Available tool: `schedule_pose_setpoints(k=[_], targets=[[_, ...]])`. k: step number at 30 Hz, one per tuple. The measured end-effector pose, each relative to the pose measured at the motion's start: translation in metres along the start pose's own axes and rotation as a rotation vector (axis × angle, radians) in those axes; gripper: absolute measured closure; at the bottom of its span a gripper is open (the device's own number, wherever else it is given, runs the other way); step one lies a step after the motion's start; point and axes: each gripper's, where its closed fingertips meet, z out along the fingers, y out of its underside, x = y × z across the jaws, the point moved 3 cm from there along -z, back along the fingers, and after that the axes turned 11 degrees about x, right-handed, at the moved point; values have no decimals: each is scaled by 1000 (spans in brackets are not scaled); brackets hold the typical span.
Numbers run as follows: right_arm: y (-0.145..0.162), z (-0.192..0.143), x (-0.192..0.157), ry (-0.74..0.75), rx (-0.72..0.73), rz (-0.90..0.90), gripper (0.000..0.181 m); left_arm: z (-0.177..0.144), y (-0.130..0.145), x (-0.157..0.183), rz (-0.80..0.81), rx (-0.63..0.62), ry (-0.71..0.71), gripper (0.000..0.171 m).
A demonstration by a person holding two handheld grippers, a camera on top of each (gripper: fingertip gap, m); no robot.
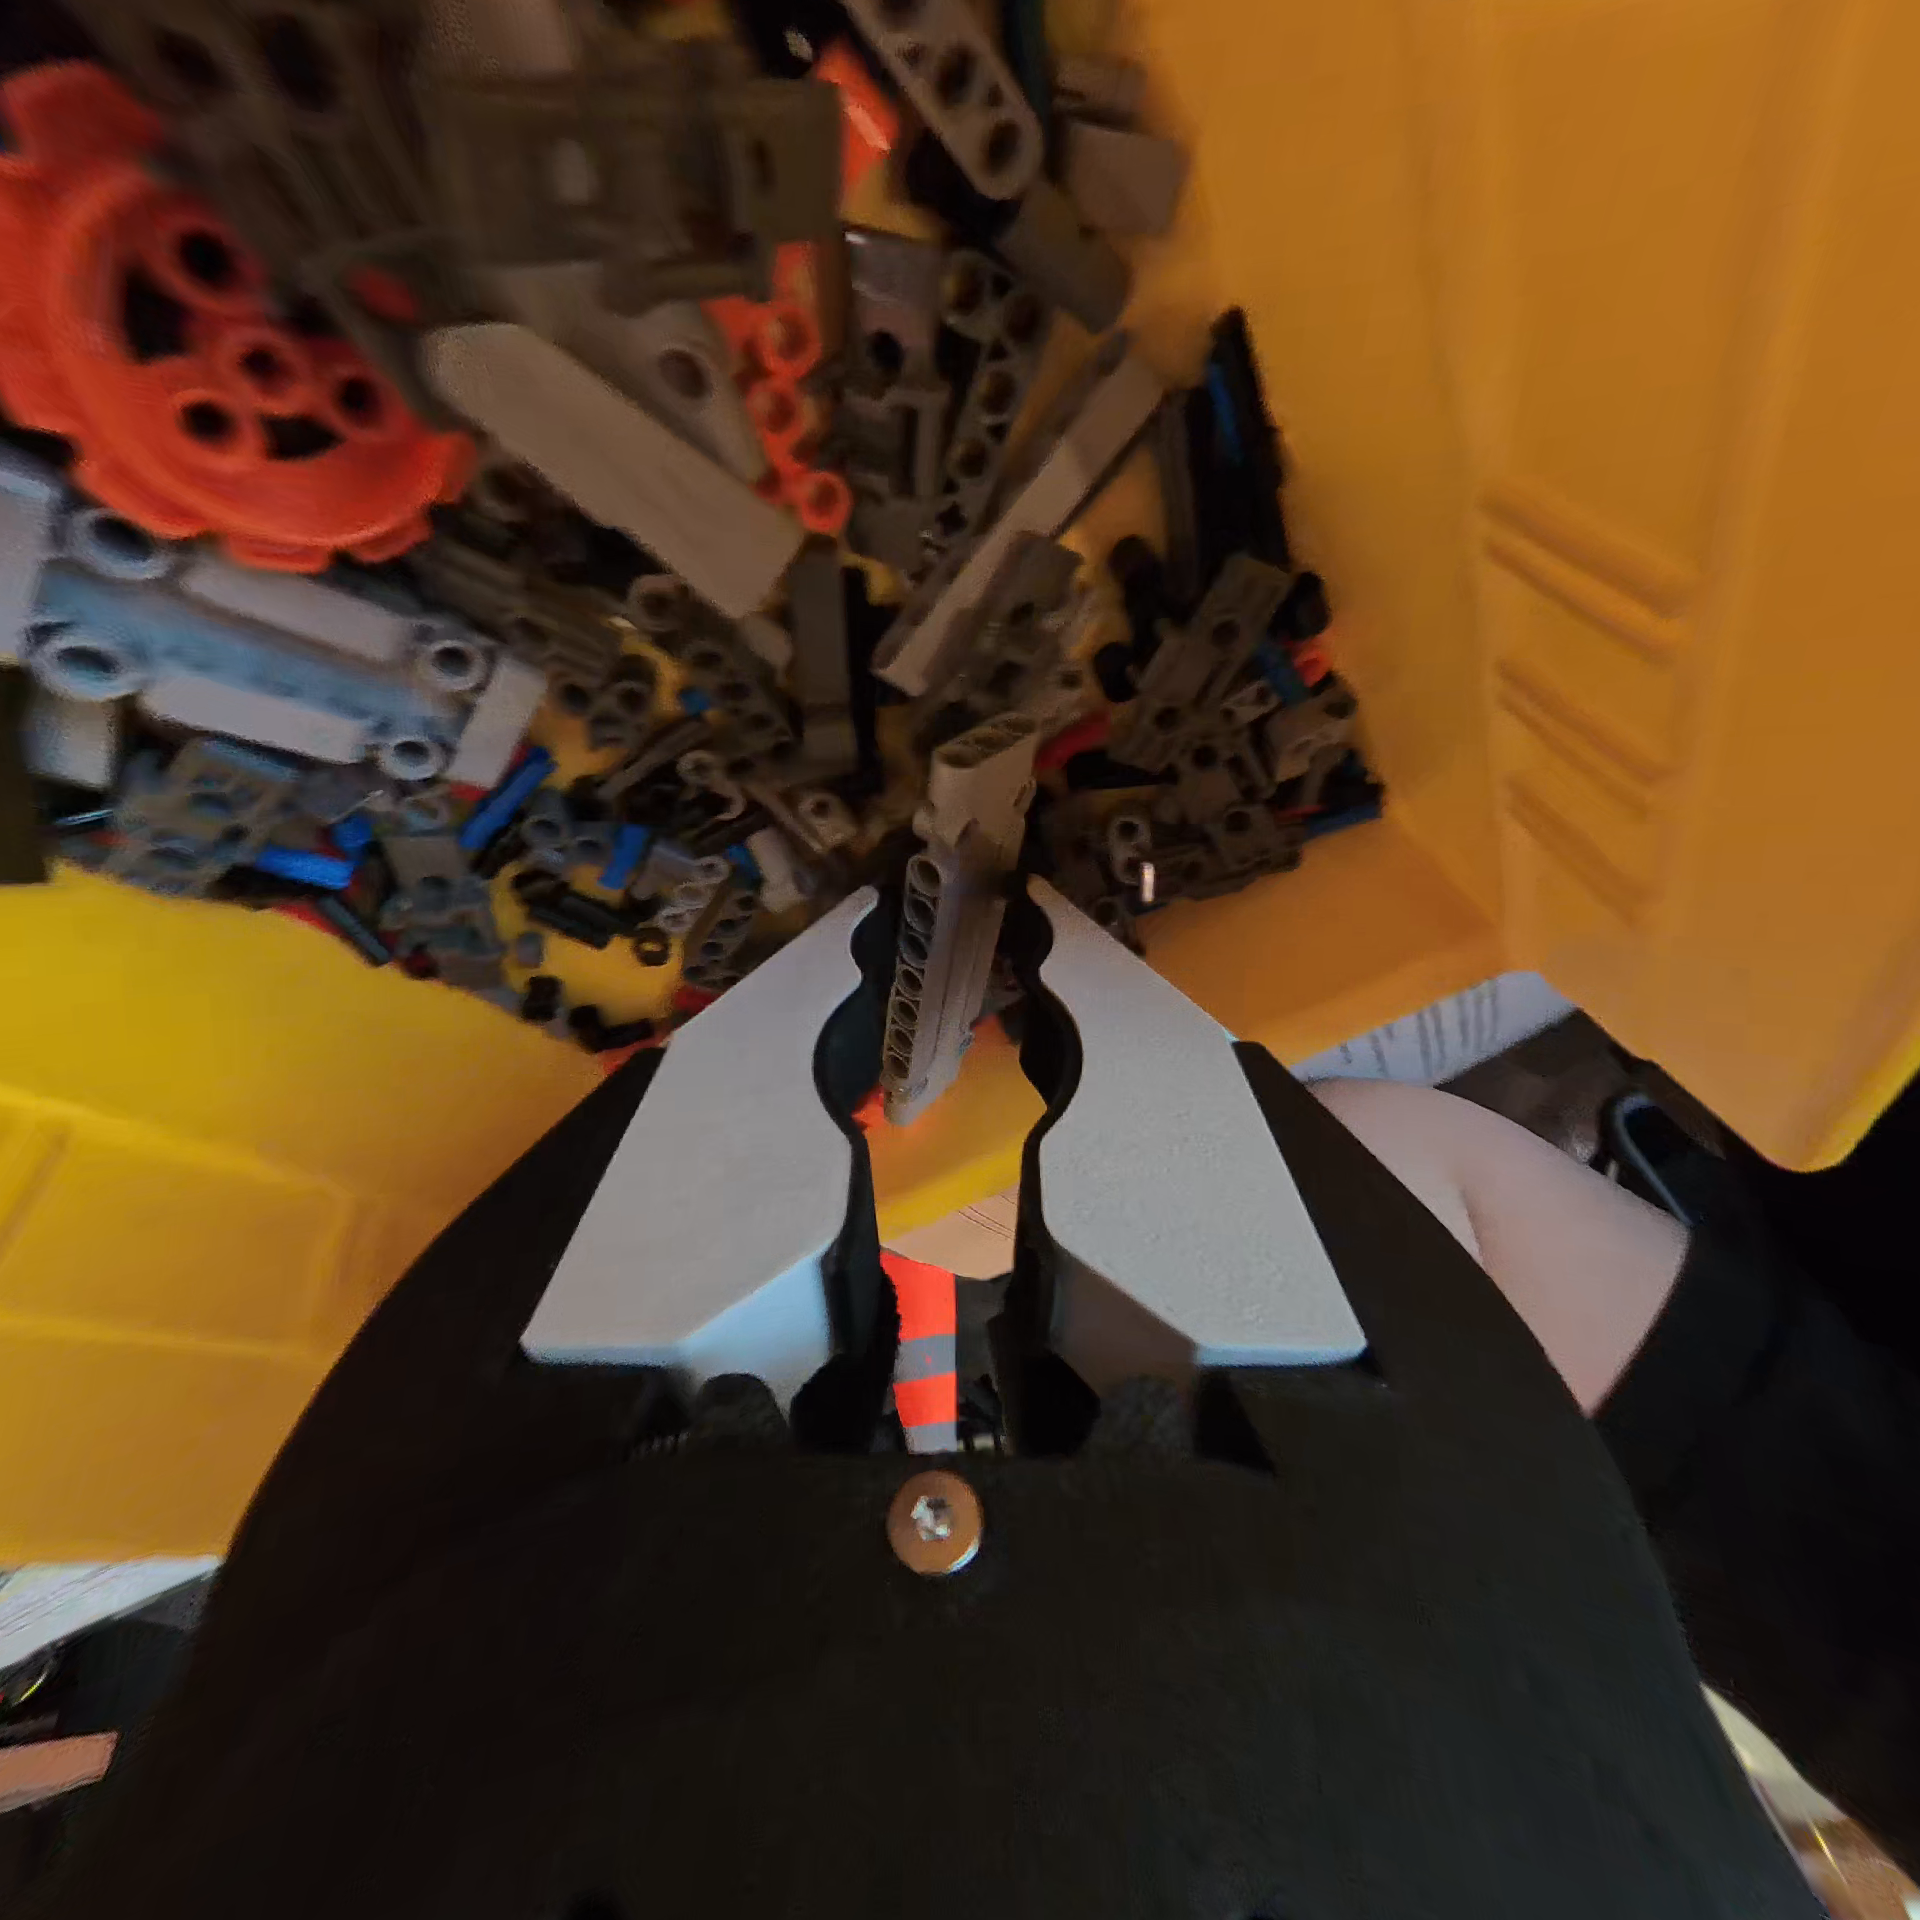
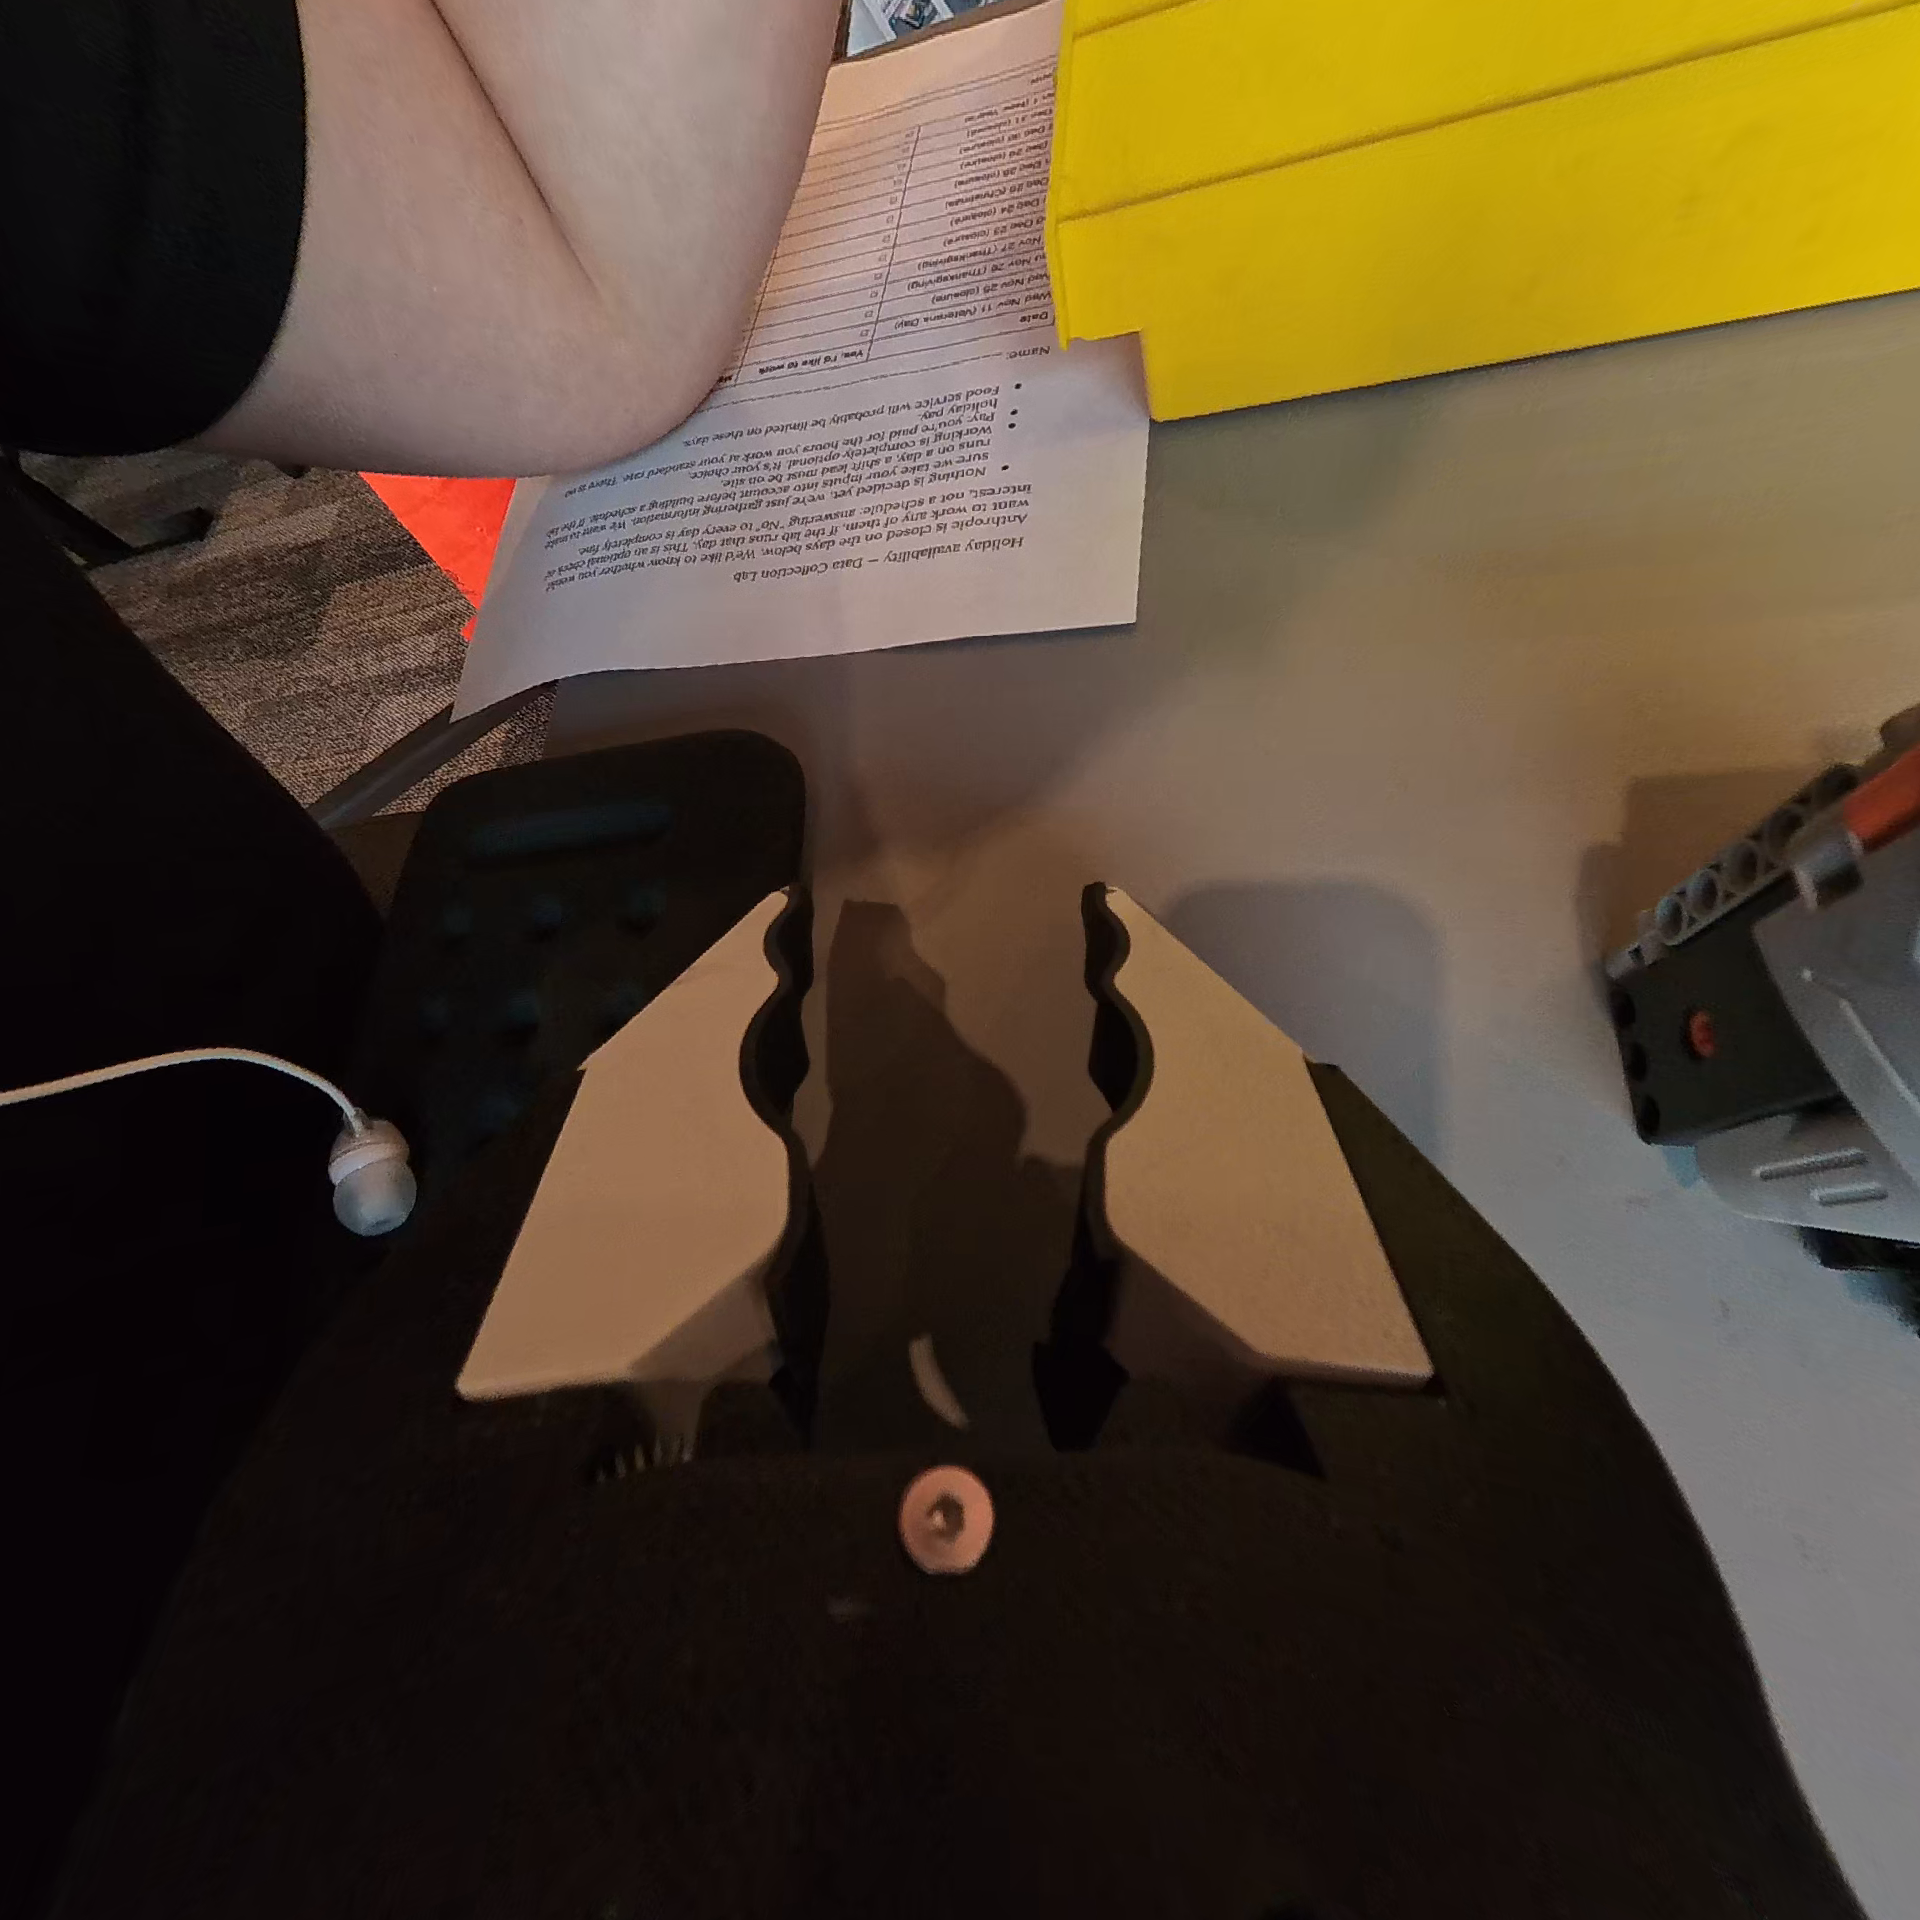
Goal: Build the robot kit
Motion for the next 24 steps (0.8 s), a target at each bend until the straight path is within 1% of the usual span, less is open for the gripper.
schedule_pose_setpoints(k=[1,2,9,11,12,13,14,15,18,20,22,24], targets=[[0,0,0,0,-2,0,130,-3,-2,-5,-11,29,-19,154],[0,0,0,-1,-4,0,130,-8,-5,-9,-27,62,-32,163],[1,0,0,-2,-4,3,130,-39,-35,-55,-136,300,-252,163],[0,0,0,-2,-4,2,130,-48,-44,-72,-171,366,-336,163],[0,0,0,-2,-4,3,130,-51,-49,-77,-205,407,-353,163],[1,0,0,-3,-4,4,130,-51,-52,-78,-246,433,-325,156],[0,0,0,-3,-3,6,130,-49,-52,-74,-277,436,-277,135],[0,0,0,-3,-3,7,130,-47,-50,-71,-293,422,-246,122],[0,0,0,-4,-2,8,130,-40,-34,-53,-291,335,-191,130],[0,0,0,-4,-3,7,130,-35,-27,-29,-282,290,-76,135],[0,0,0,-4,-3,7,130,-28,-21,-10,-251,234,-9,135],[0,0,0,-4,-3,7,130,-20,-13,-5,-217,150,-33,132]])
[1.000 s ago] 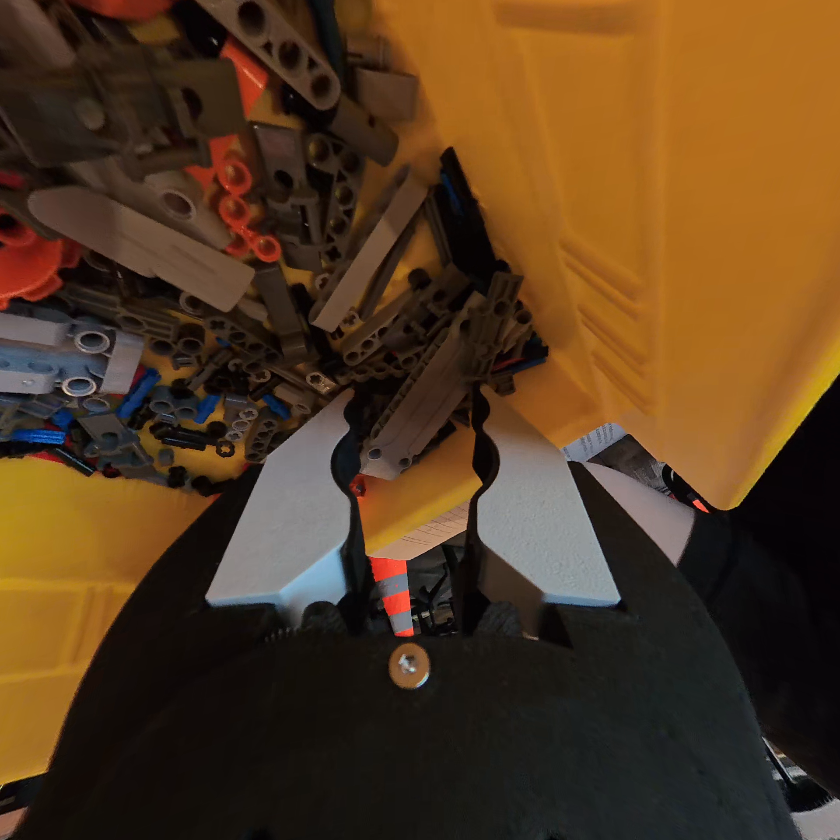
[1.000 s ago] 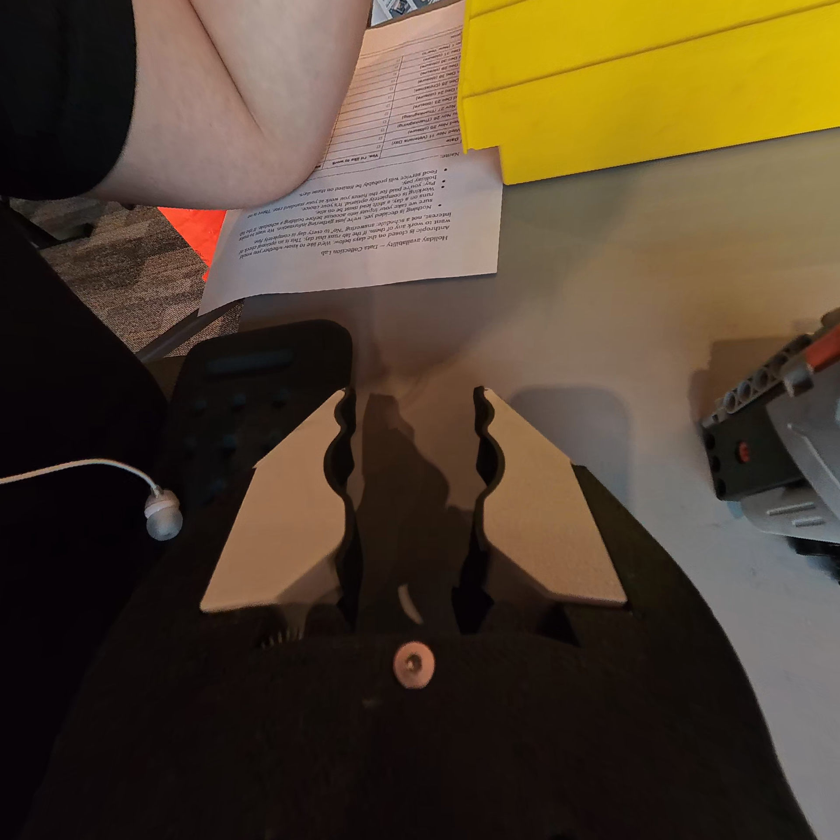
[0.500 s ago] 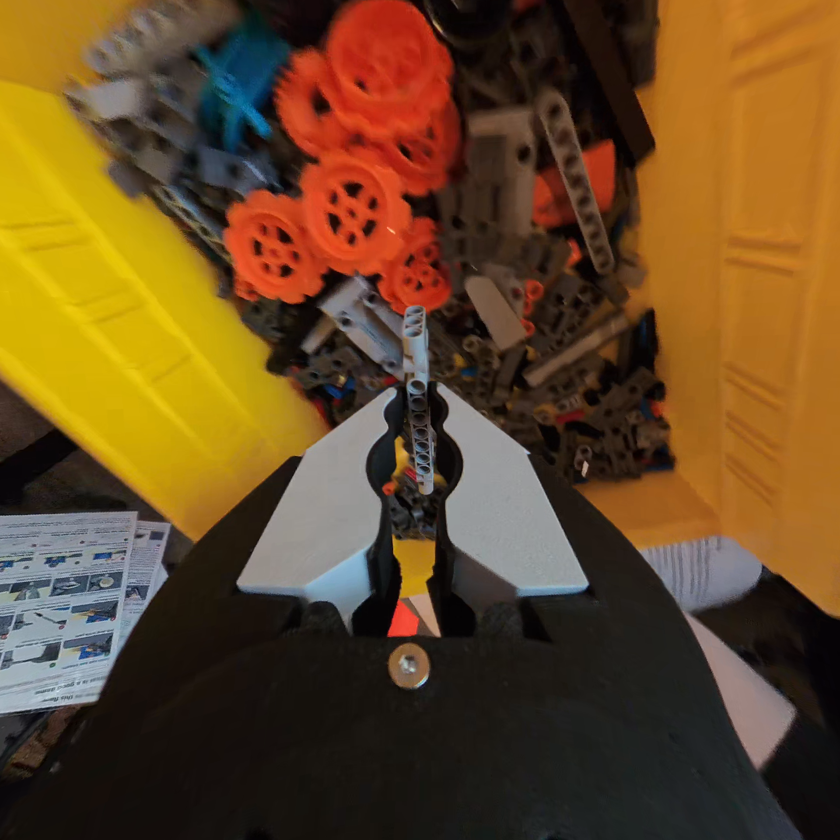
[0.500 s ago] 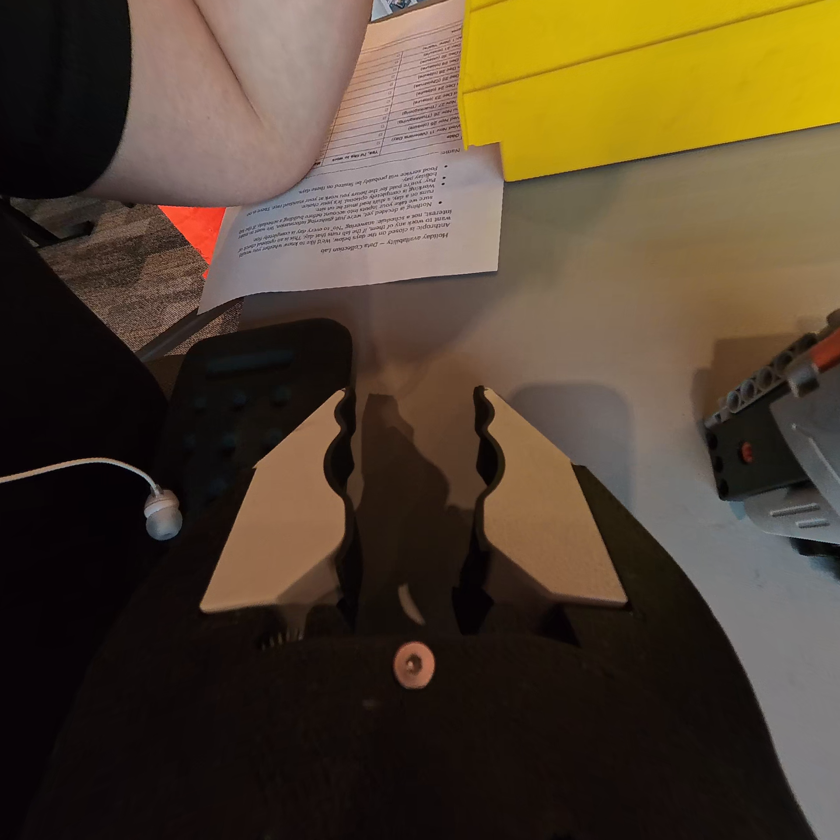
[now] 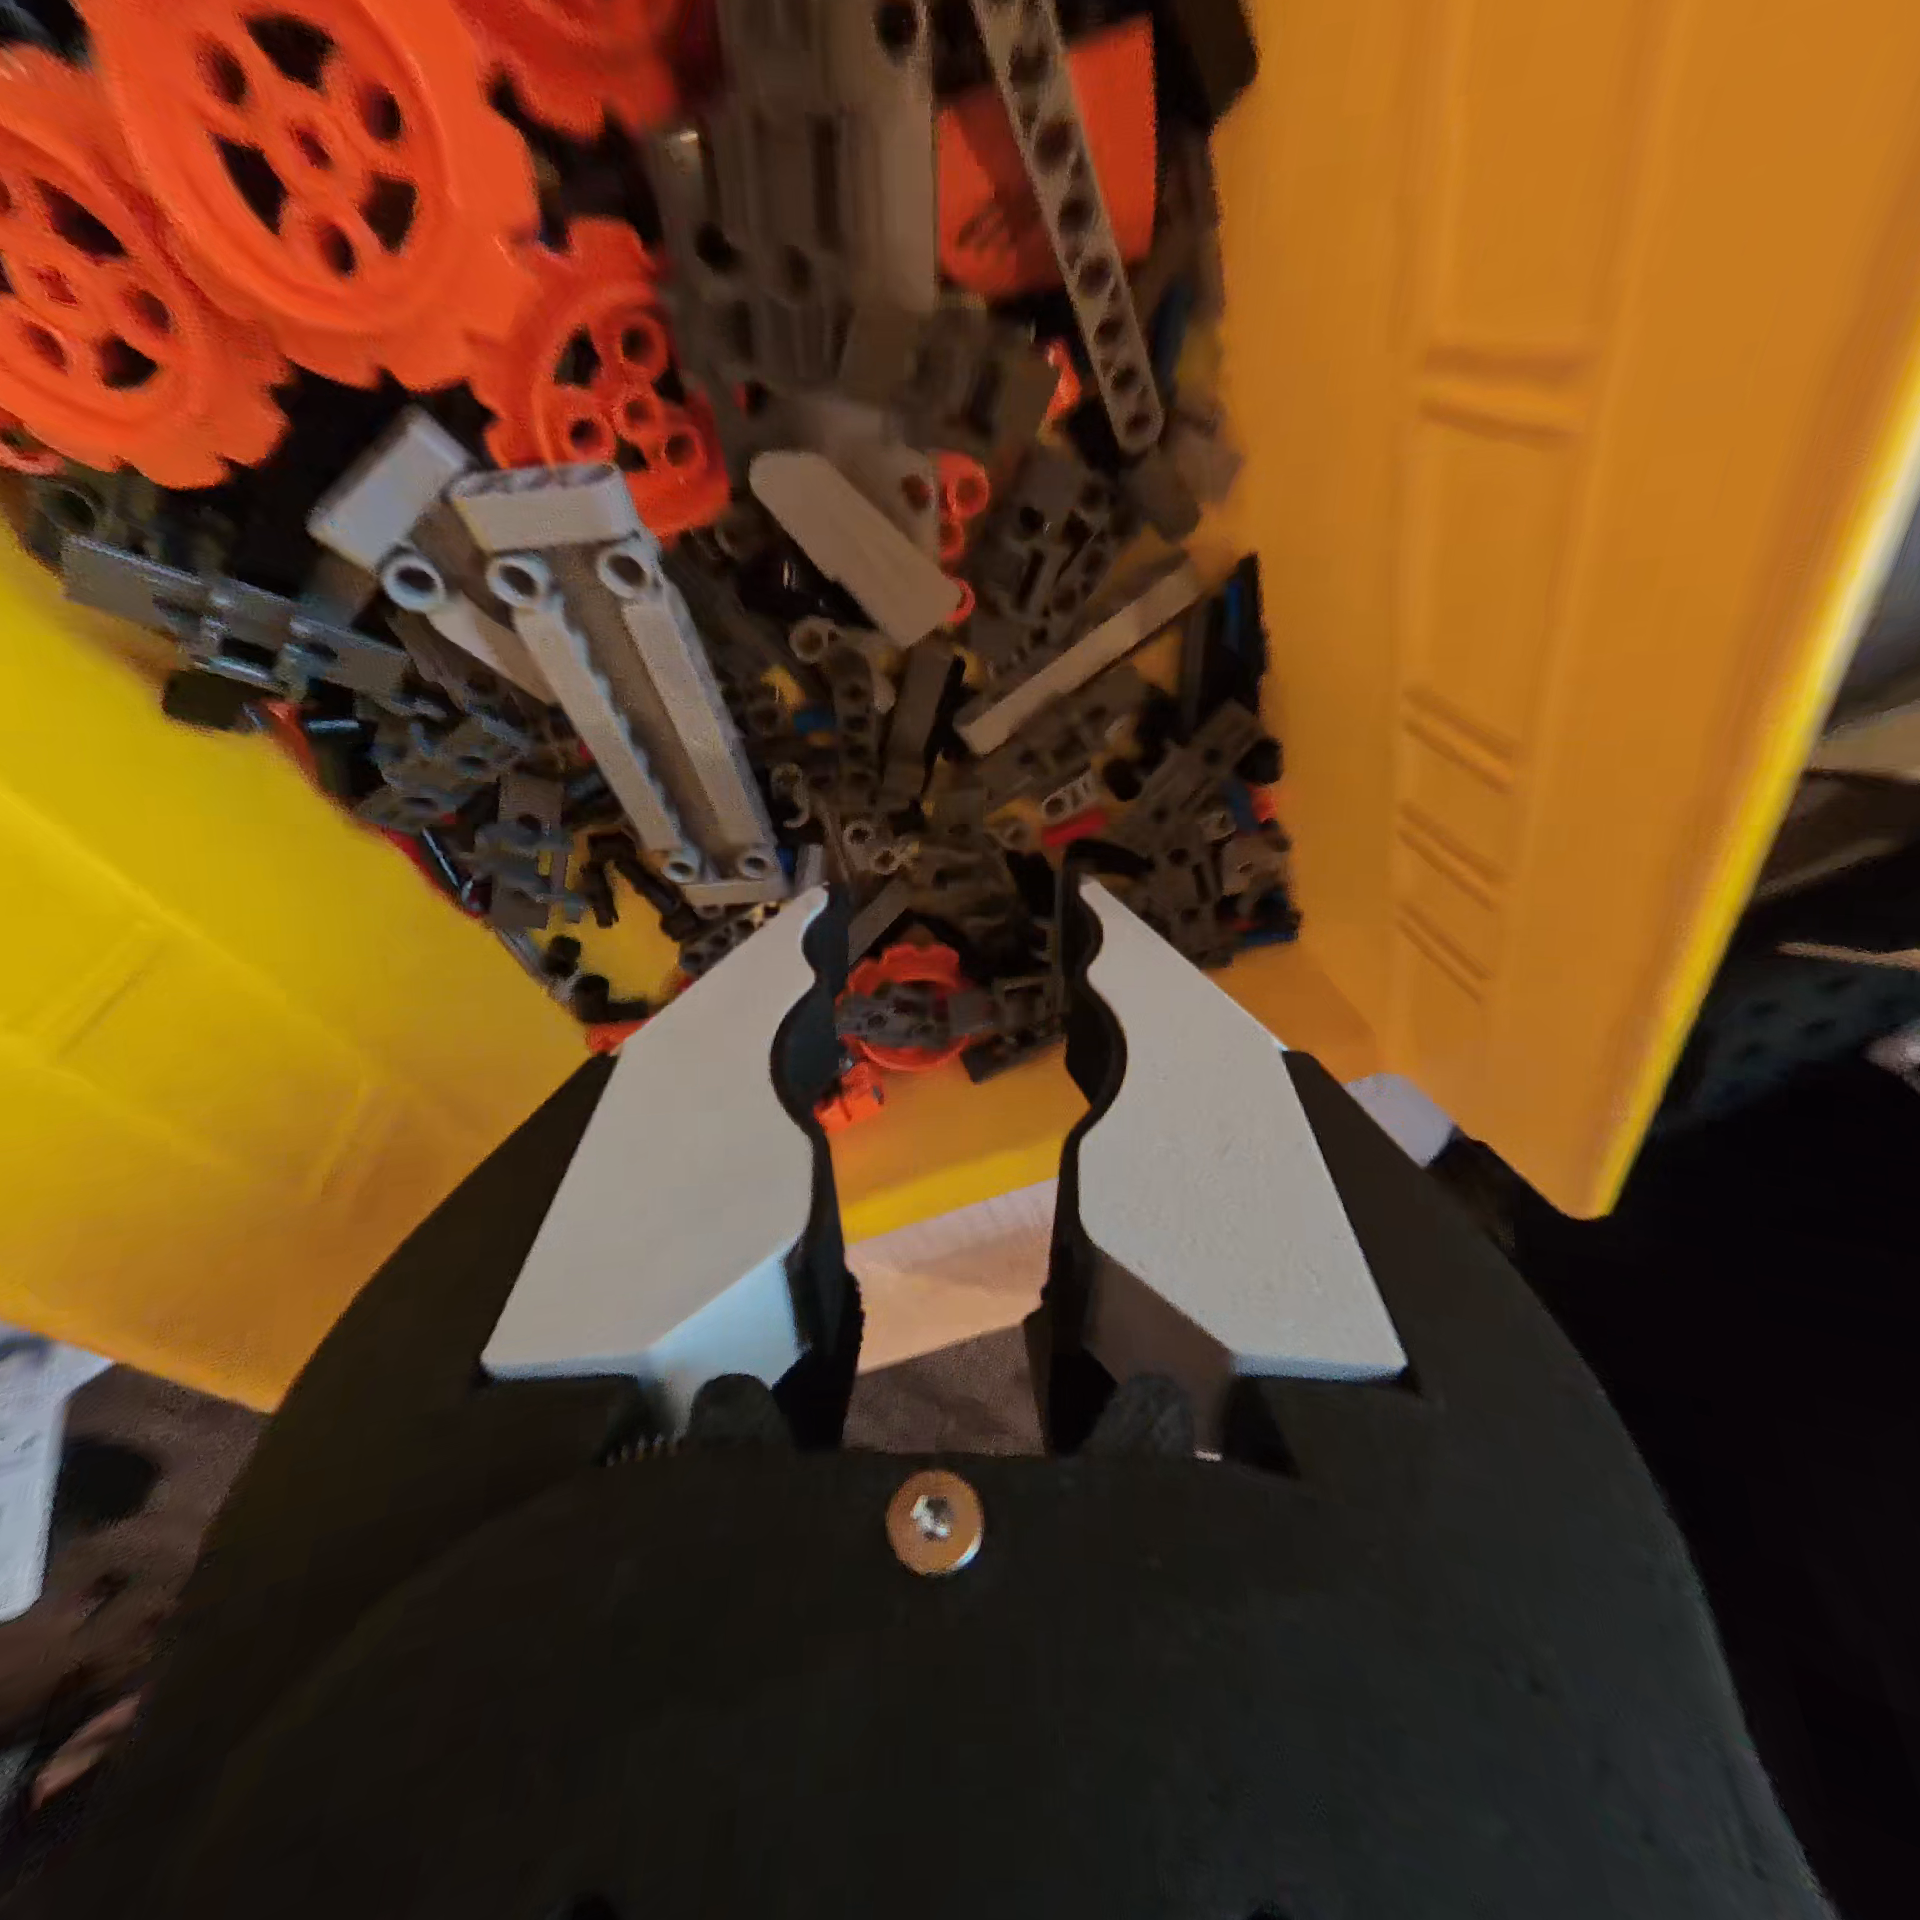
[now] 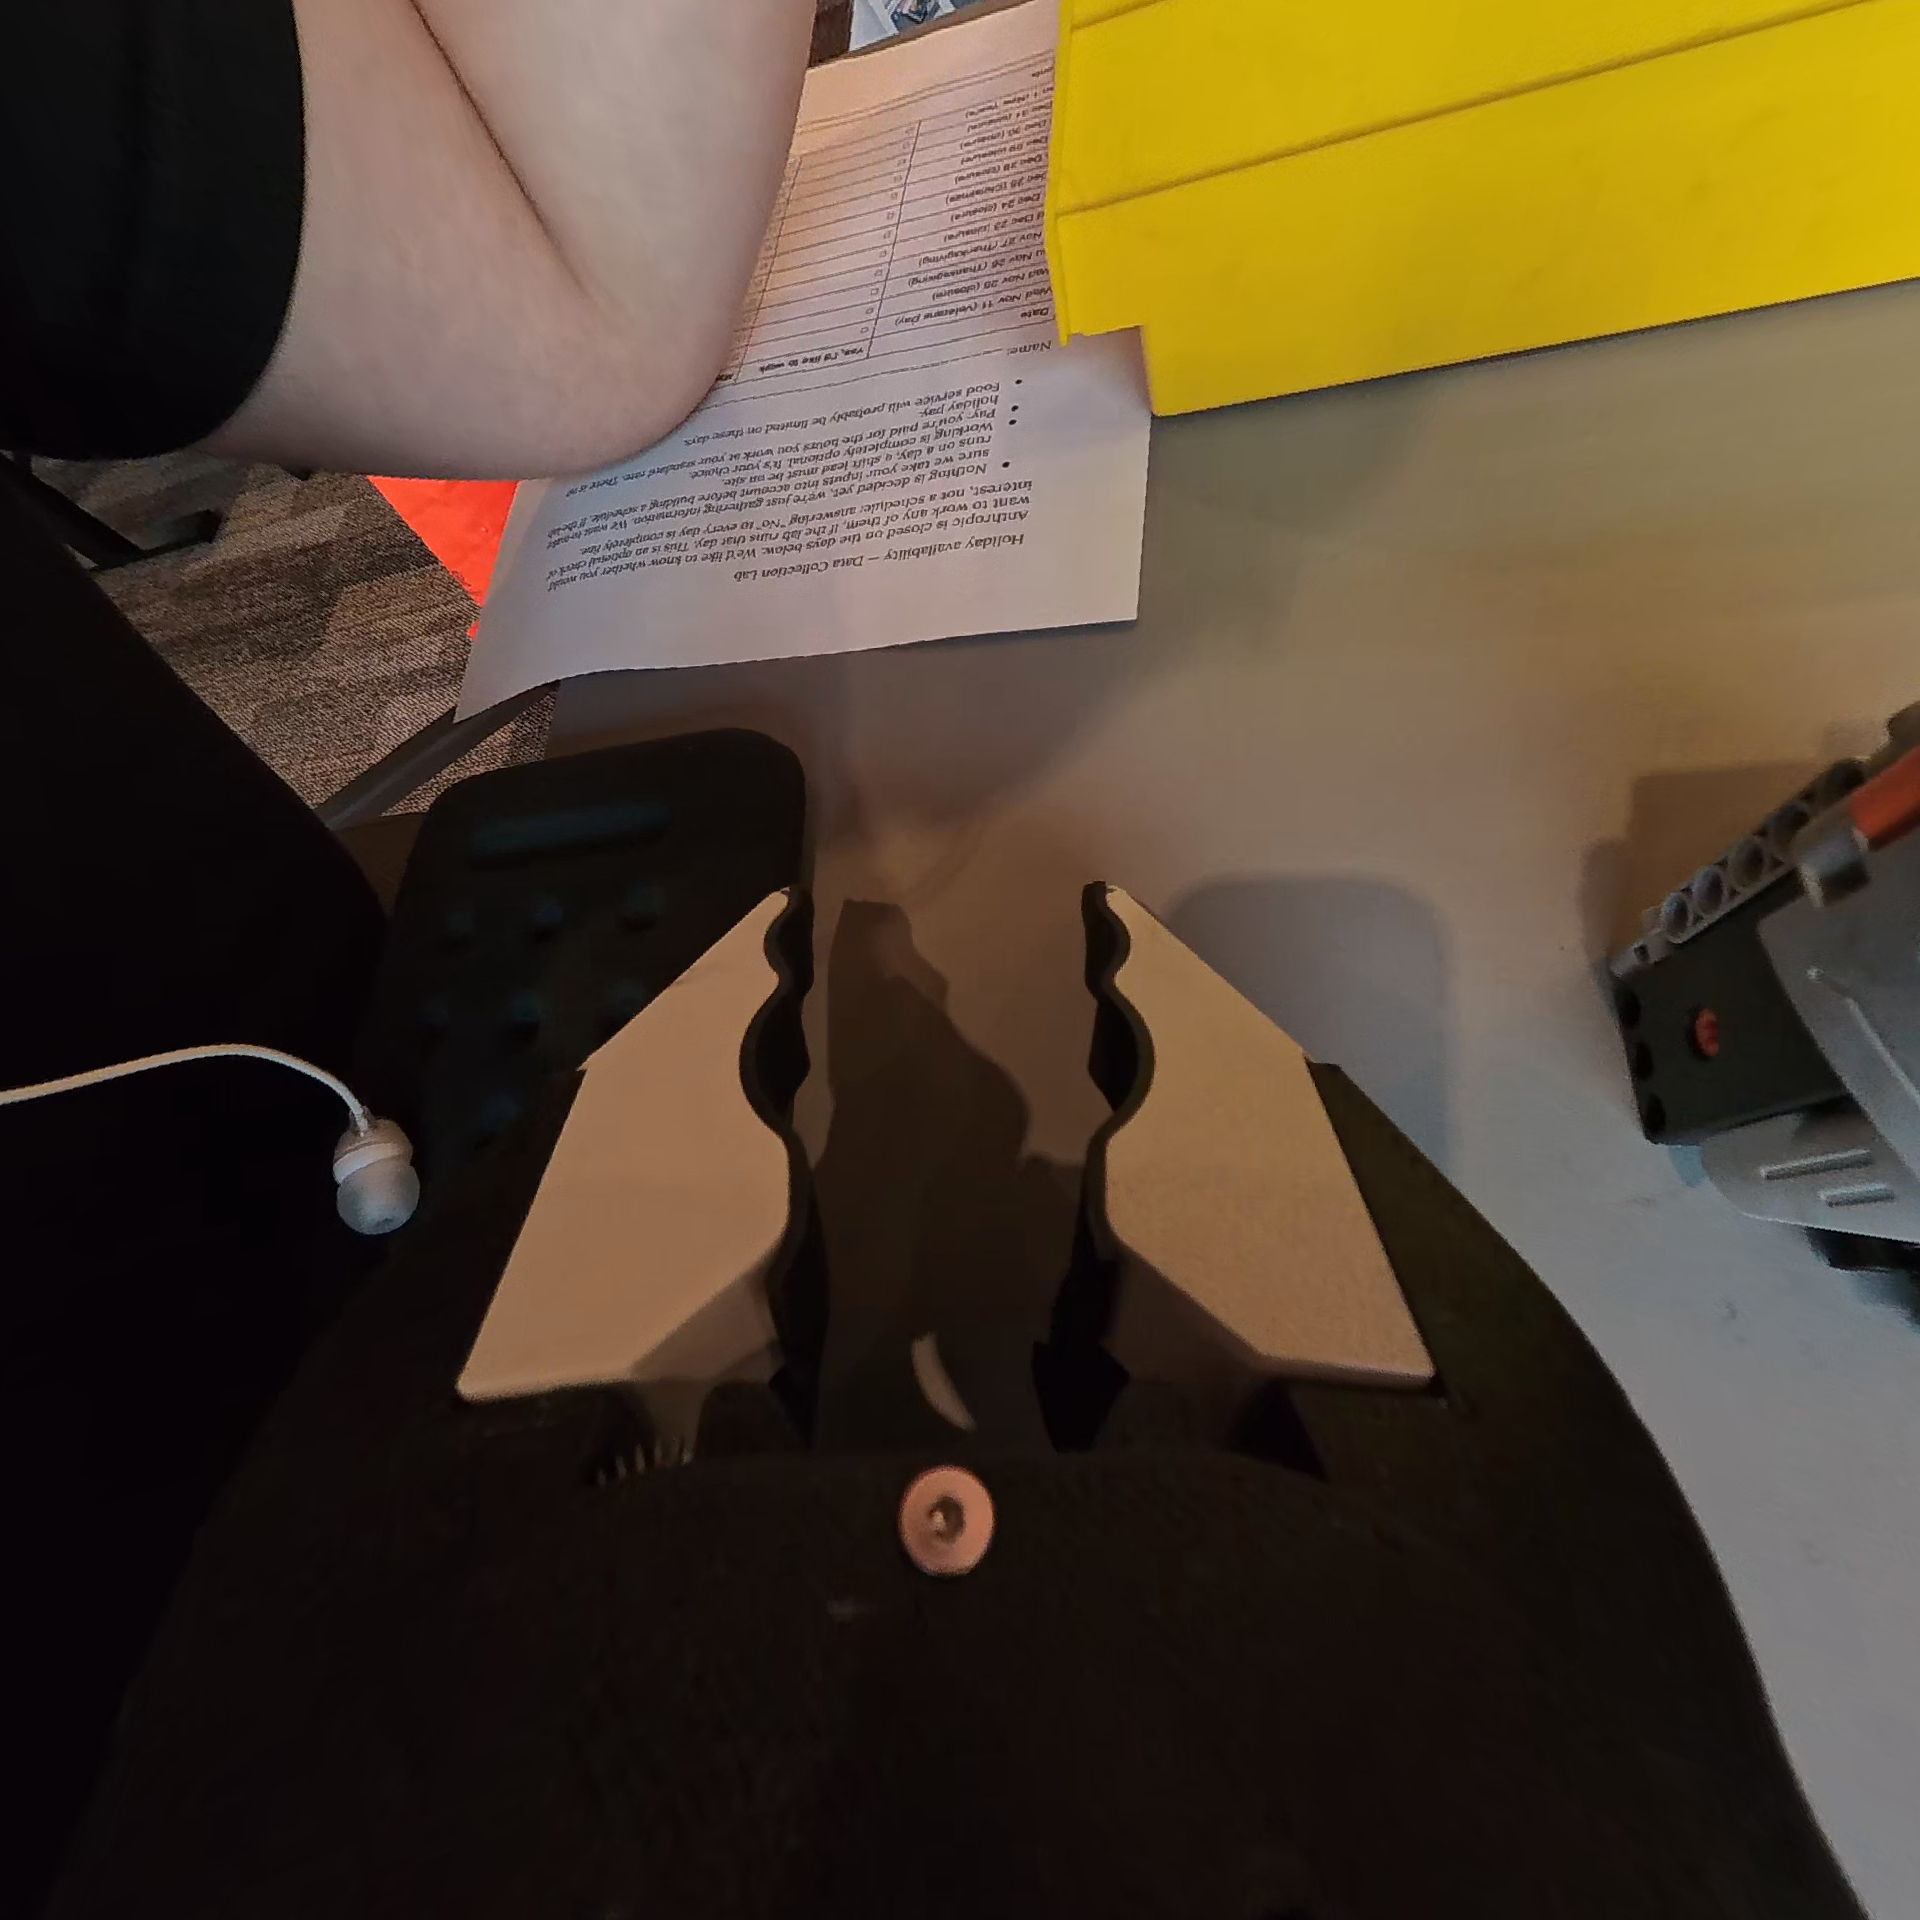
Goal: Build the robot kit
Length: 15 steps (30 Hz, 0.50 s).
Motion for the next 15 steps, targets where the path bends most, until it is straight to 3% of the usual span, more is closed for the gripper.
schedule_pose_setpoints(k=[9,15], targets=[[0,0,0,-2,0,1,130,20,12,-11,-48,-153,-64,118],[0,0,0,-2,0,1,130,32,23,-16,-61,-280,-111,119]])
